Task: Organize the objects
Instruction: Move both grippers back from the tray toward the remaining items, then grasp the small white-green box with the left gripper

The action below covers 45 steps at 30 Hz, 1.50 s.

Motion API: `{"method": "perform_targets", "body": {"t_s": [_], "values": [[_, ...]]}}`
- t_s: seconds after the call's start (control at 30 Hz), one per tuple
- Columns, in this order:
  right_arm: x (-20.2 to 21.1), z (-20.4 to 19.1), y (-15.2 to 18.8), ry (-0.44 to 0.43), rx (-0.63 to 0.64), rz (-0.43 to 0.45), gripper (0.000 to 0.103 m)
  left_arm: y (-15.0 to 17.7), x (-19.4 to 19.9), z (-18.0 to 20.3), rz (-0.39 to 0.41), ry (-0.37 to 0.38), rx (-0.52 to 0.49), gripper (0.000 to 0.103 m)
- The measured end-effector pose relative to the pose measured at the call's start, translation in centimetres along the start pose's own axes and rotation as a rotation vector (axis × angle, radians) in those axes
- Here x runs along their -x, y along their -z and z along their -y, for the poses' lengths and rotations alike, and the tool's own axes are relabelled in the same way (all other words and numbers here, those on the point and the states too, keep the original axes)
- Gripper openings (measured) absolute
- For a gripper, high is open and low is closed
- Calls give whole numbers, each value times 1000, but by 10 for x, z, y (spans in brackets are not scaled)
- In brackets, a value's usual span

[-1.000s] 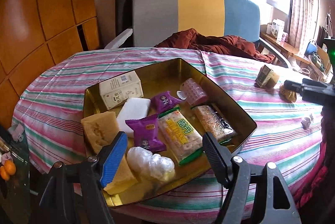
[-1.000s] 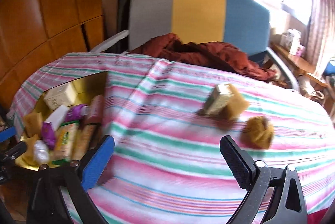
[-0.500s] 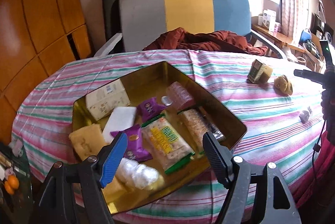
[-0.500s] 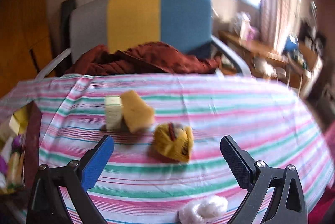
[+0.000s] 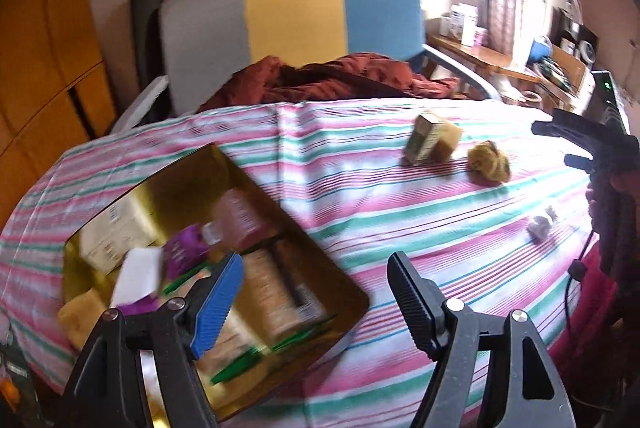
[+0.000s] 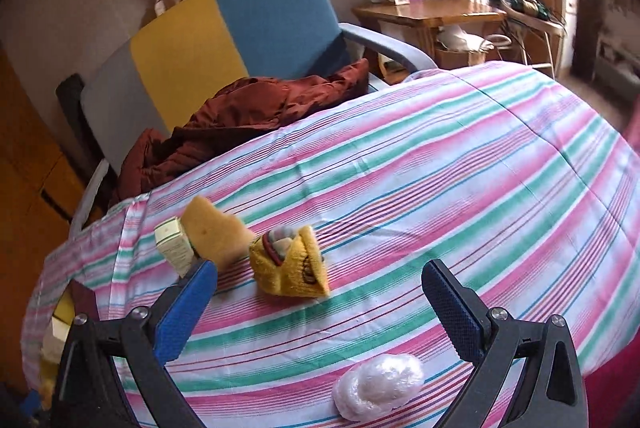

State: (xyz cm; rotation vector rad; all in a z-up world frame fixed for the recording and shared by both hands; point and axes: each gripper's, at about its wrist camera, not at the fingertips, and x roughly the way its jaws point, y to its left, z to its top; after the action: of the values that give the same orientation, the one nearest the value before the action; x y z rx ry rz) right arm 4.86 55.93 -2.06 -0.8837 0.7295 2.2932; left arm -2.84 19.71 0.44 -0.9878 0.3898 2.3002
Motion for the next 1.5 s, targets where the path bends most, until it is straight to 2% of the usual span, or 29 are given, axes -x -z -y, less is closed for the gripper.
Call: {"method": "perform_targets", "body": {"t_s": [0.2, 0.3, 0.53, 0.6, 0.7, 0.8, 0.93, 1.0, 1.07, 1.13, 1.27, 1.33, 1.37, 1.4, 1.5], "values": [[2, 22, -5, -73, -135, -16, 103, -30, -31, 34, -65, 116, -26, 76], [3, 28, -5, -93, -167, -23, 103, -44, -49, 48, -91, 138, -26, 76], [4, 26, -6, -138, -169, -41, 103, -77, -83, 82, -62, 139, -123, 76], [3, 25, -5, -153, -164, -50, 103, -86, -98, 89, -45, 173, -138, 76], [8, 21, -5, -145, -139, -32, 103, -100, -127, 92, -82, 203, -101, 75], [13, 18, -6, -139, -114, -11, 103, -113, -145, 99, -81, 234, -89, 75], [8, 15, -6, -143, -101, -38, 103, -127, -166, 108, -105, 282, -44, 76], [4, 12, -5, -145, -88, -55, 103, -134, -173, 108, -113, 318, 8, 83], [1, 10, -4, -139, -77, -68, 103, -140, -177, 110, -93, 305, 31, 84], [-1, 9, -2, -146, -72, -83, 103, -144, -186, 115, -87, 274, 10, 84], [-3, 7, 0, -143, -60, -95, 103, -147, -202, 124, -119, 237, -29, 84], [-5, 7, 1, -139, -59, -103, 103, -146, -209, 123, -117, 228, -24, 77], [-5, 7, 1, -137, -58, -106, 103, -145, -212, 121, -129, 222, -15, 56], [-6, 7, 1, -135, -58, -108, 103, -144, -216, 118, -149, 217, 0, 43], [-7, 6, 2, -128, -55, -114, 103, -139, -213, 108, -152, 249, 26, 42]]}}
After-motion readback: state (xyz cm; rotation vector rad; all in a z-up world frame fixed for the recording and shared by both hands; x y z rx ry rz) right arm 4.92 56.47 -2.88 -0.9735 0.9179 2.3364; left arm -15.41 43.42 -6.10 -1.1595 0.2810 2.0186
